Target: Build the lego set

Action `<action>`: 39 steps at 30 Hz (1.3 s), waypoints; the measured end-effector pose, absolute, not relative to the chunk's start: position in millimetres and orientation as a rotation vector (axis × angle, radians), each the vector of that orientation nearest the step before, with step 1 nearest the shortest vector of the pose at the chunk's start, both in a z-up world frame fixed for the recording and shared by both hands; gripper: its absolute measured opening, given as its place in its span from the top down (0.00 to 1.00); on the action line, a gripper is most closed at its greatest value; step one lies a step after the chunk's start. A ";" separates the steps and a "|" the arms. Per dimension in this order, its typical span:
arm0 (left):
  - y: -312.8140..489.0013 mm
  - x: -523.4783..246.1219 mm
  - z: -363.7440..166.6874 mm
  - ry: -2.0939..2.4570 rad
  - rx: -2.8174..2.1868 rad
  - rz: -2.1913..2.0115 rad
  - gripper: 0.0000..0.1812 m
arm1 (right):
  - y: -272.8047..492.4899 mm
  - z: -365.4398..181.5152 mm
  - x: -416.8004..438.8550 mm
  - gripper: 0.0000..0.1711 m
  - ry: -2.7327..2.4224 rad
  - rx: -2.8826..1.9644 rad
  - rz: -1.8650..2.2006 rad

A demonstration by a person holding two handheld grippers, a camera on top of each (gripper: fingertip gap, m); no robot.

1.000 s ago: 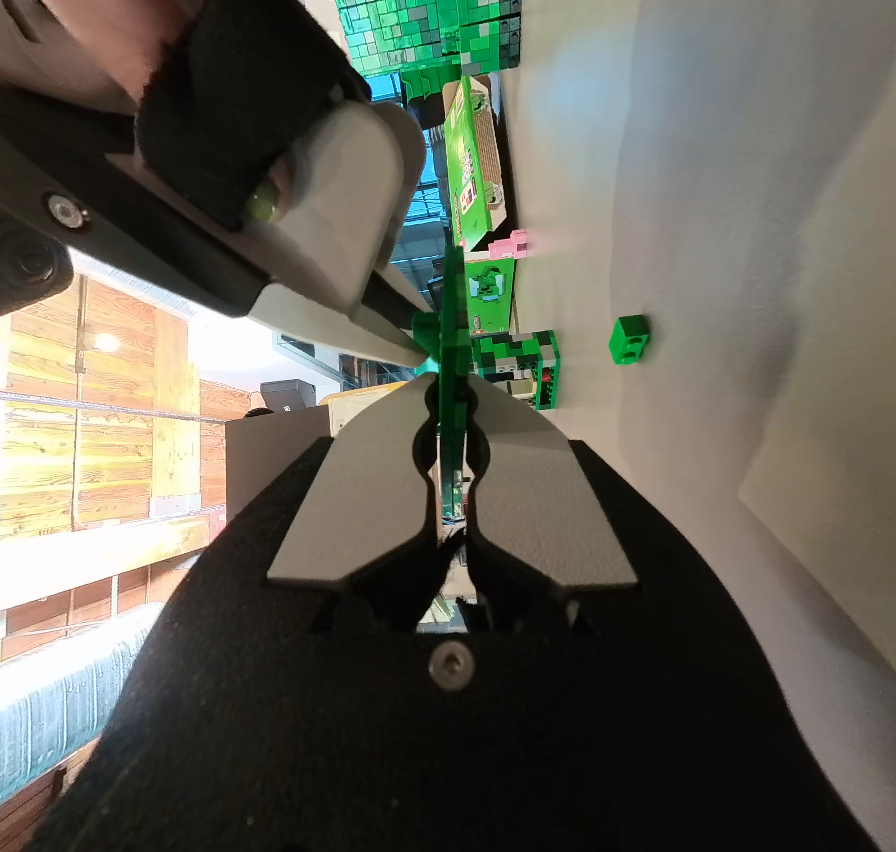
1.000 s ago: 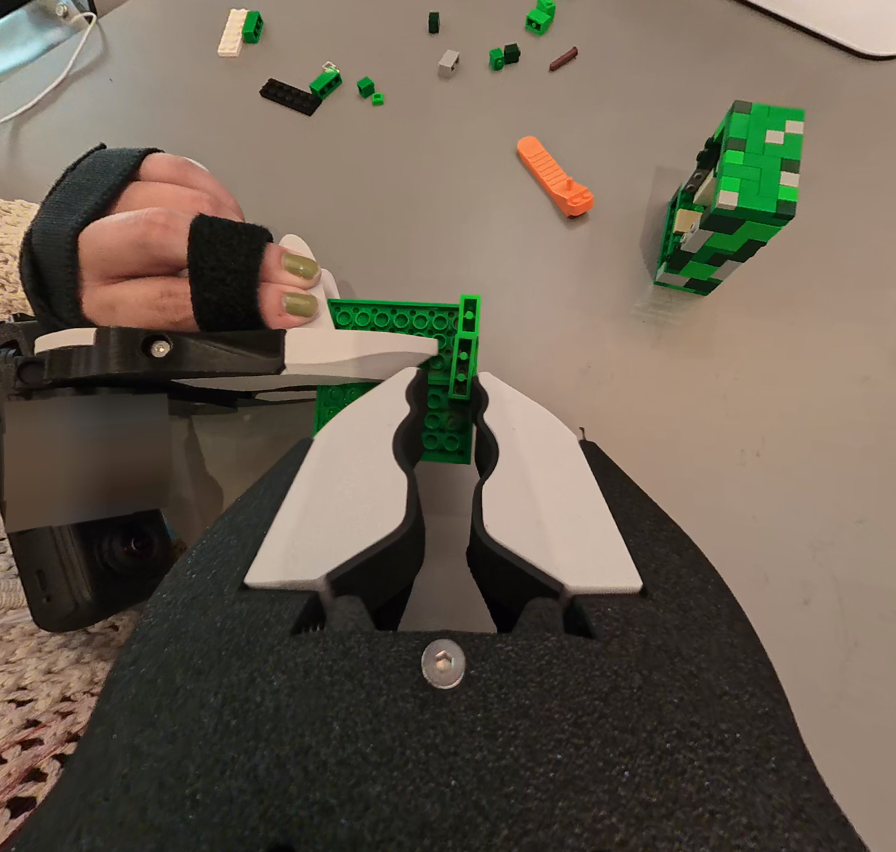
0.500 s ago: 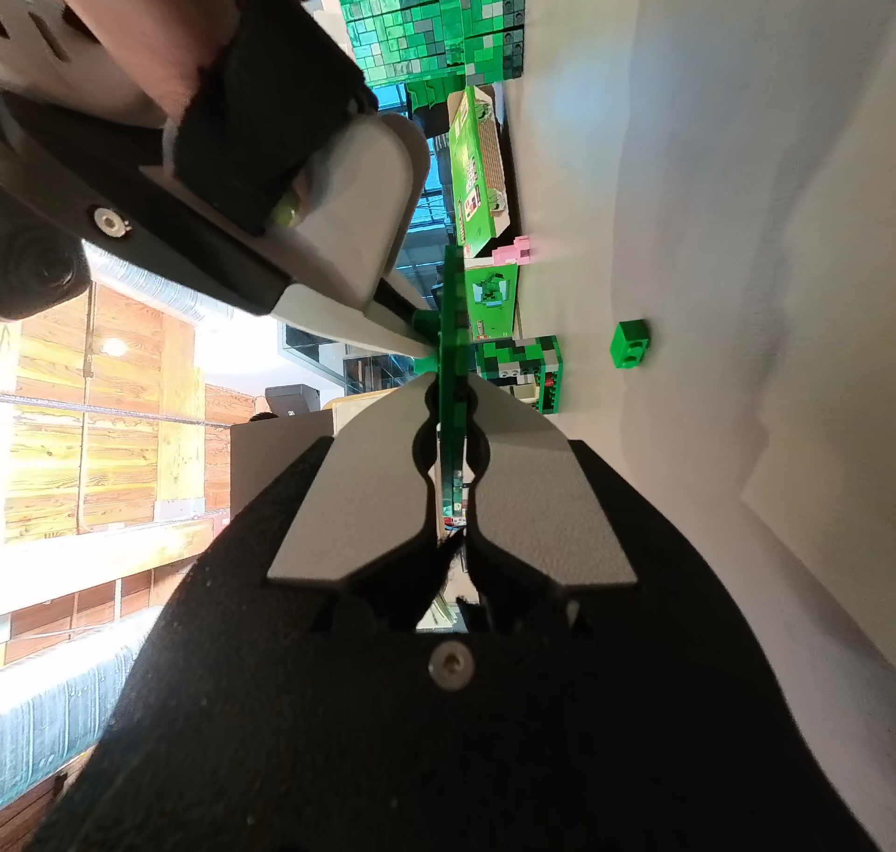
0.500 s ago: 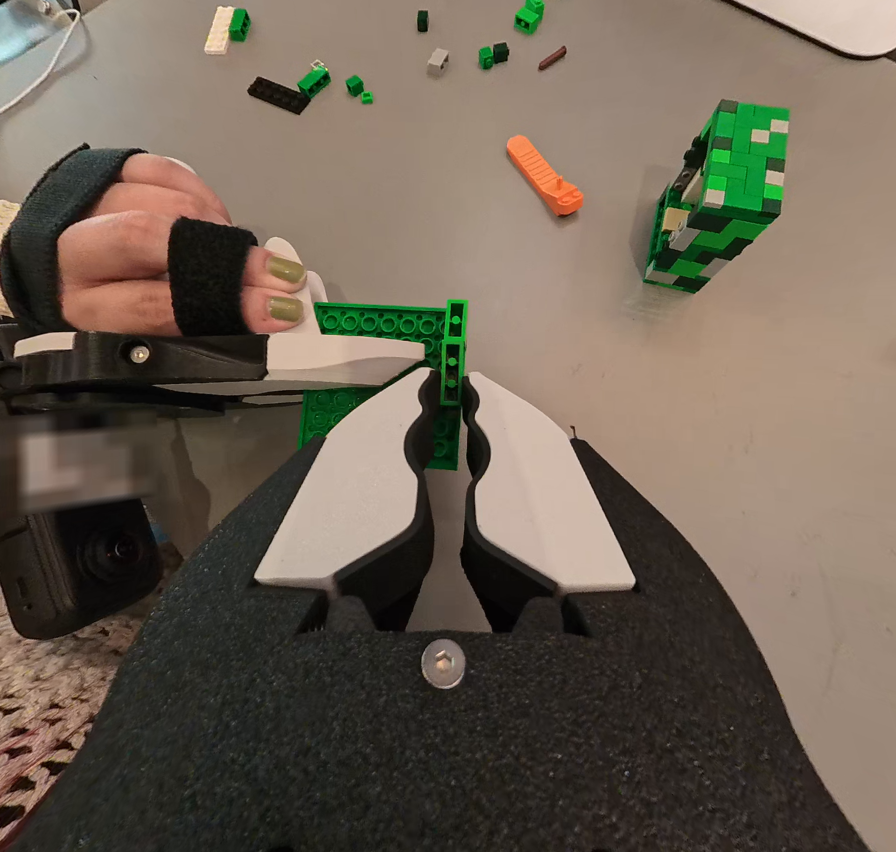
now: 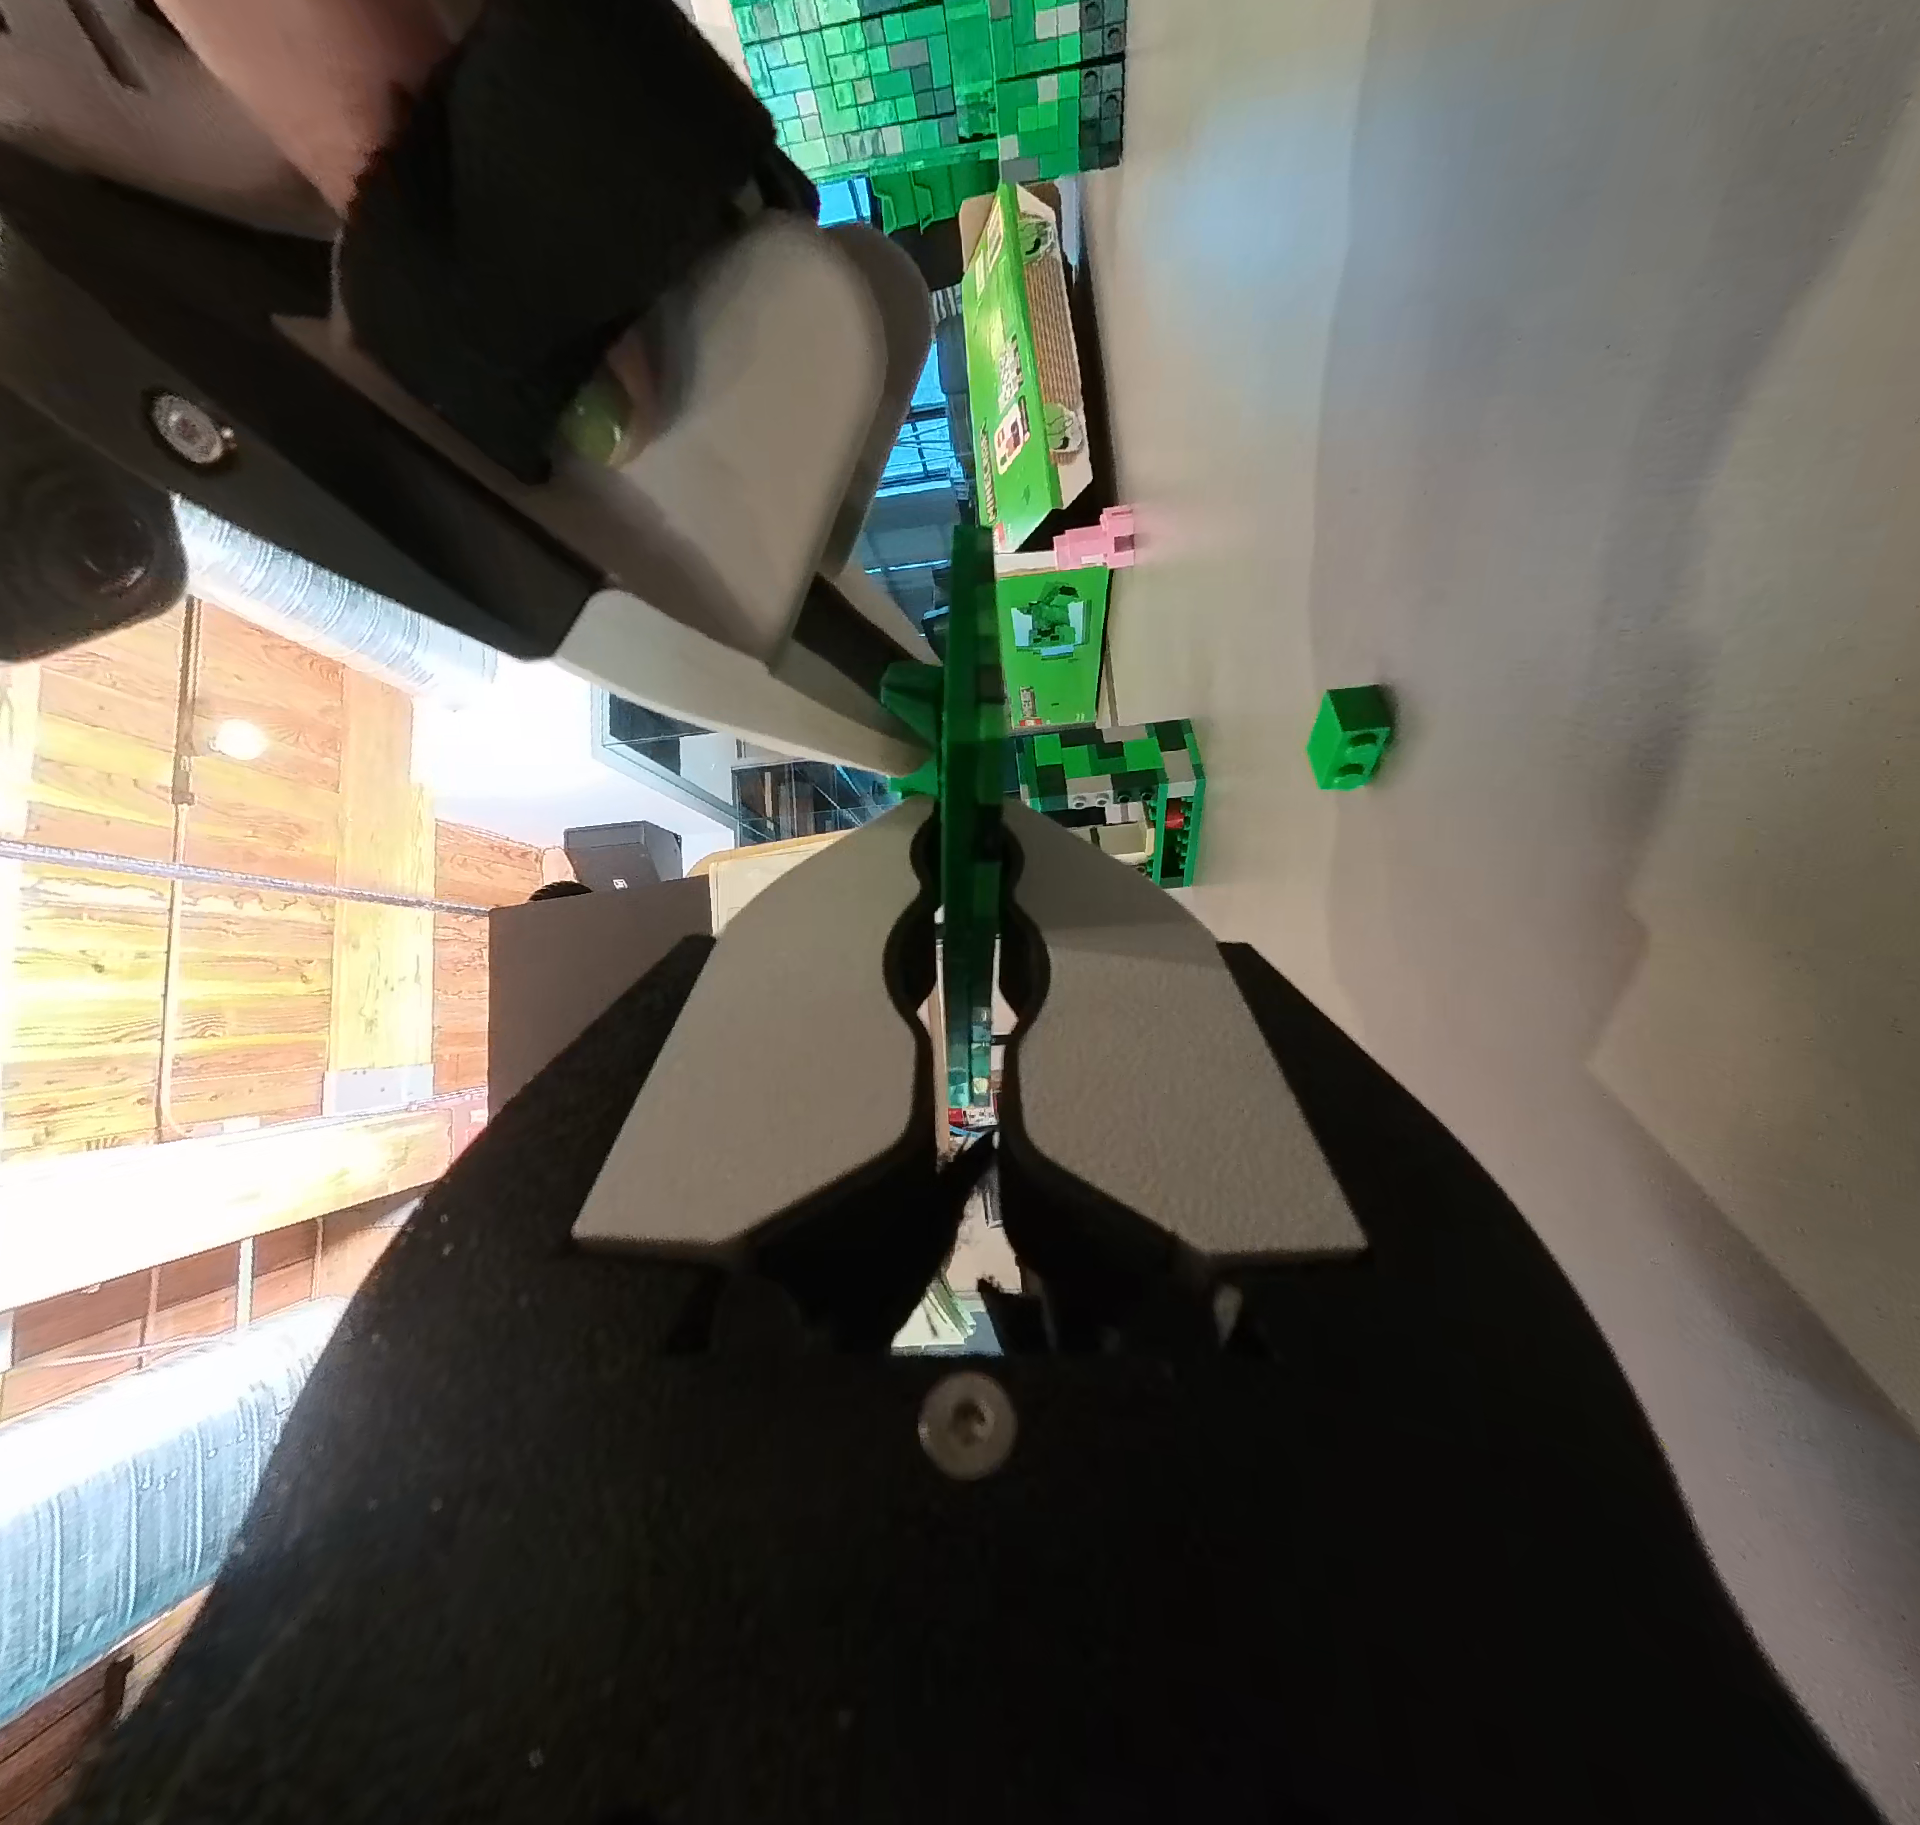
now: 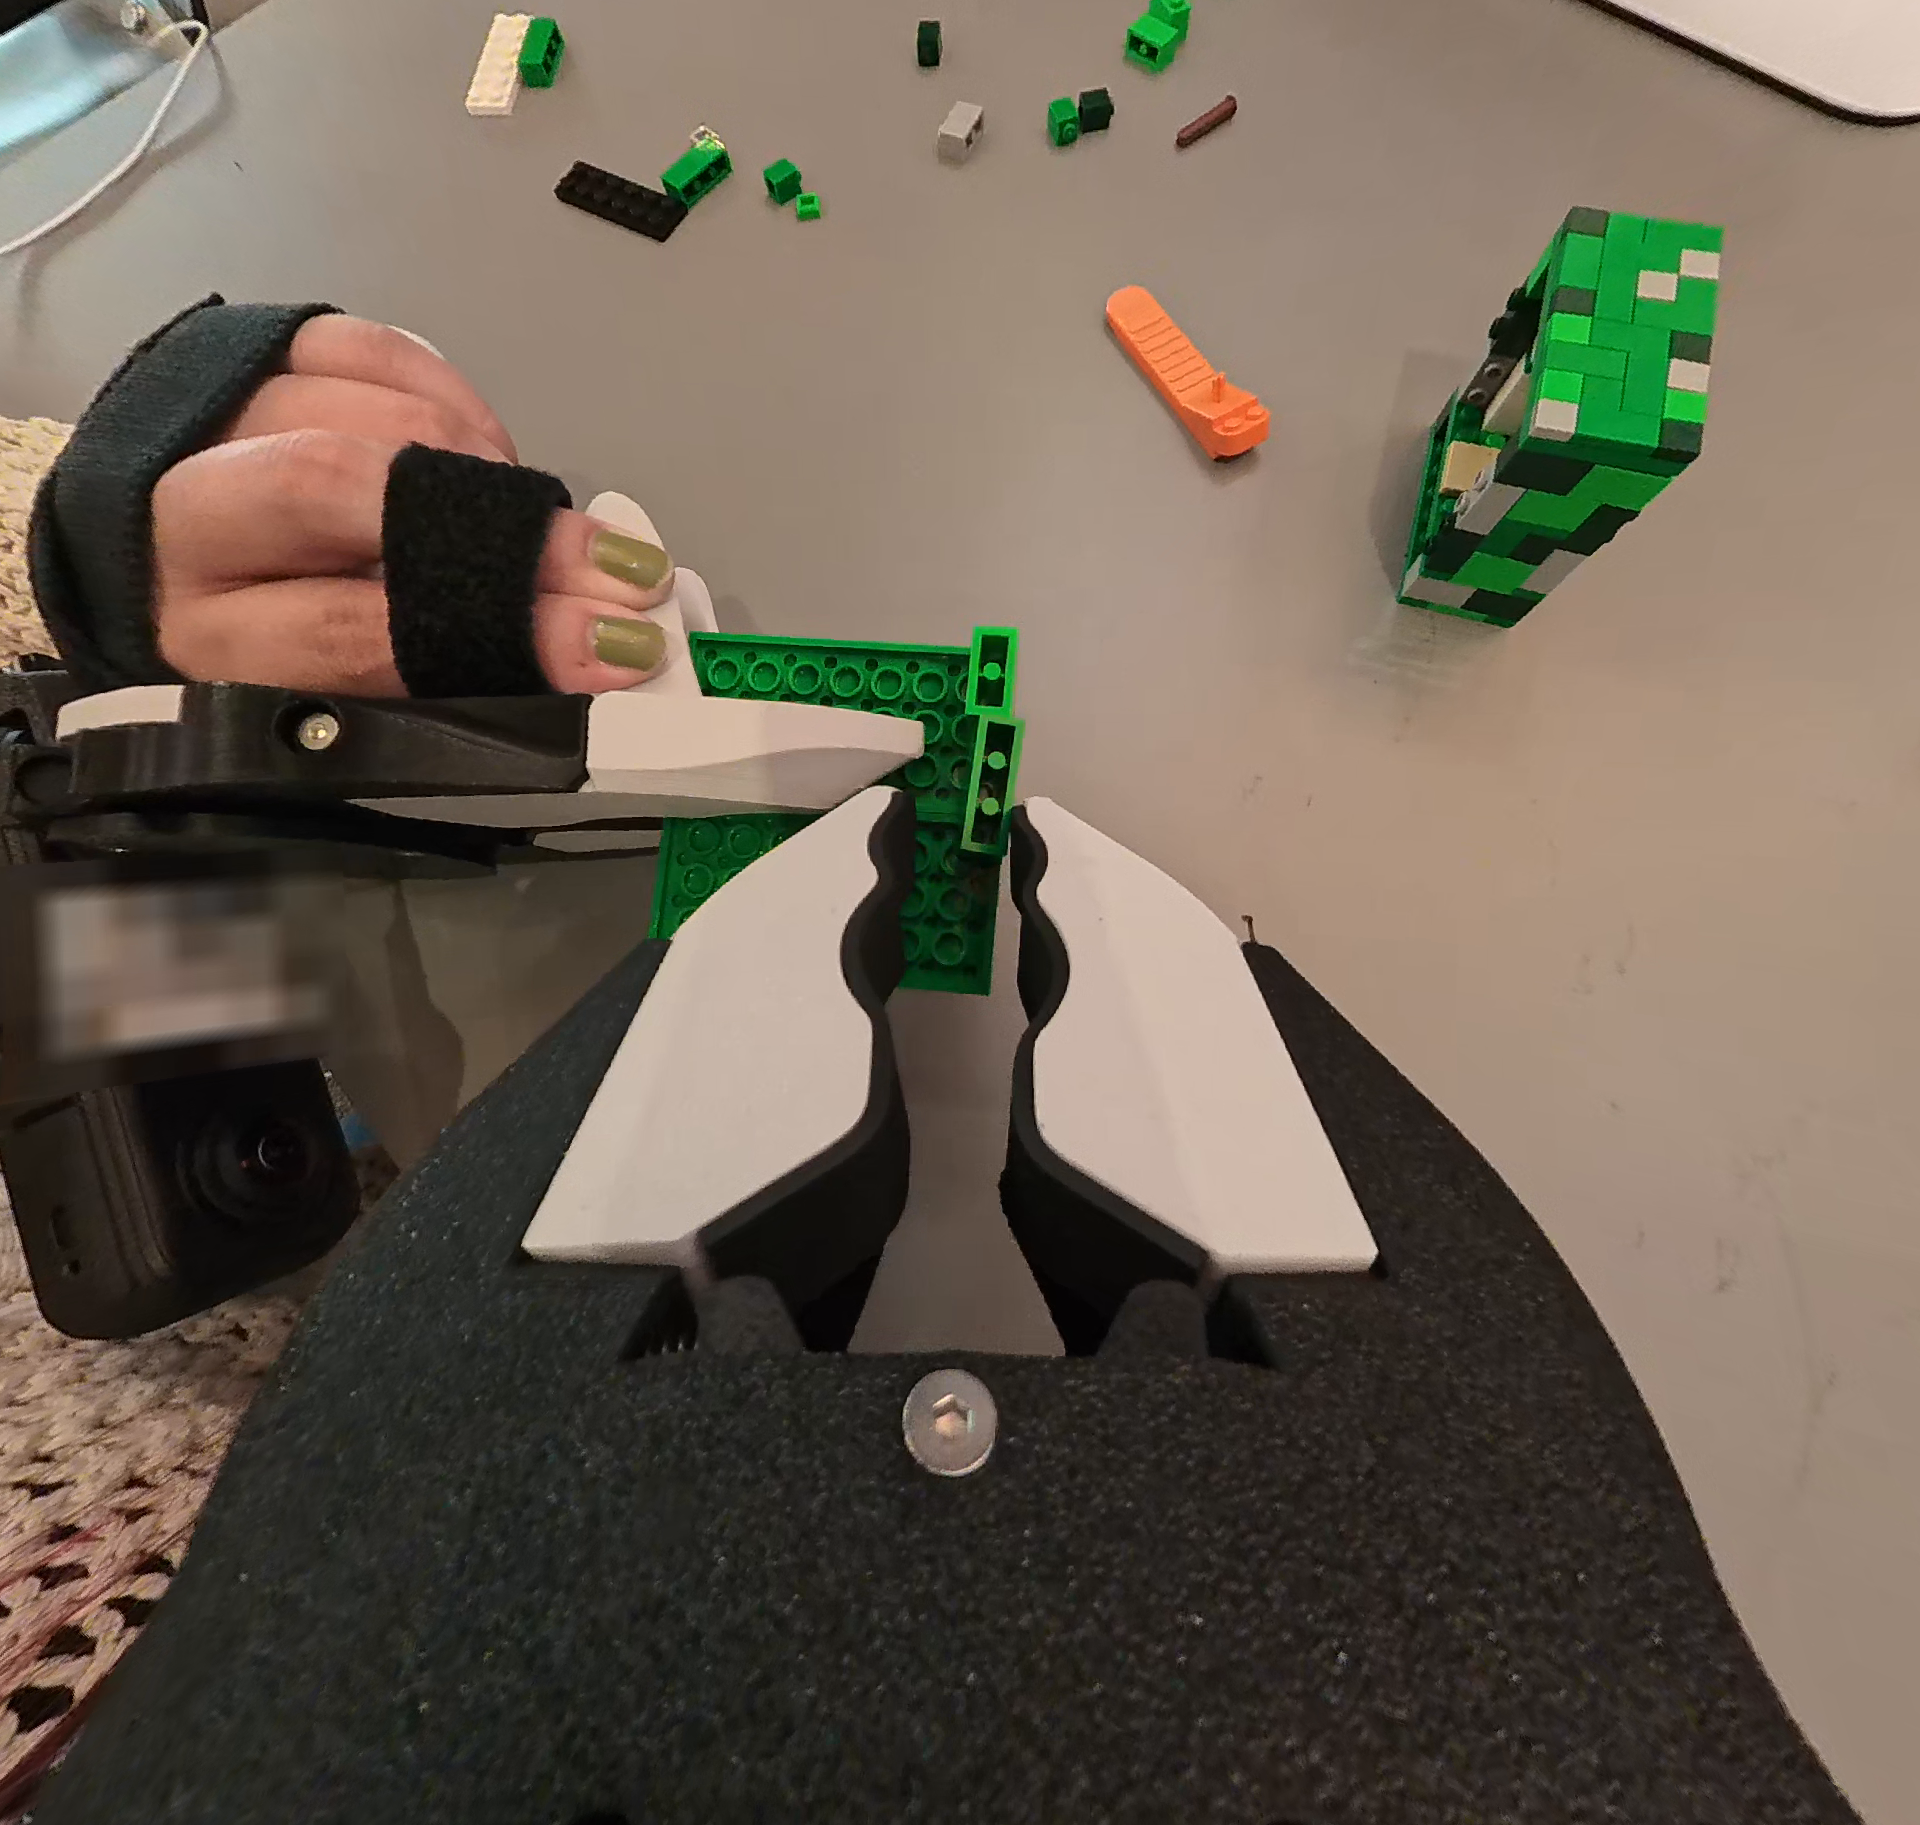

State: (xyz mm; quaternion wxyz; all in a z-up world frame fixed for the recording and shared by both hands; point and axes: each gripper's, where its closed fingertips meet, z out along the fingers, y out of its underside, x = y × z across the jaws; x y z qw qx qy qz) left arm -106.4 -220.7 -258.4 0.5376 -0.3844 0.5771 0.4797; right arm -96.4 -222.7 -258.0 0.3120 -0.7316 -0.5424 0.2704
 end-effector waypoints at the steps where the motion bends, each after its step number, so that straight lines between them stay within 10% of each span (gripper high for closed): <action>1: -220.9 -106.2 -258.3 1.373 -0.913 1.141 0.97 | -222.9 -257.8 -96.3 0.90 -1.433 -1.928 0.716; 39: -219.0 -107.7 -255.2 1.351 -0.933 1.128 0.97 | -227.2 -251.5 -89.2 0.82 -1.493 -1.800 0.734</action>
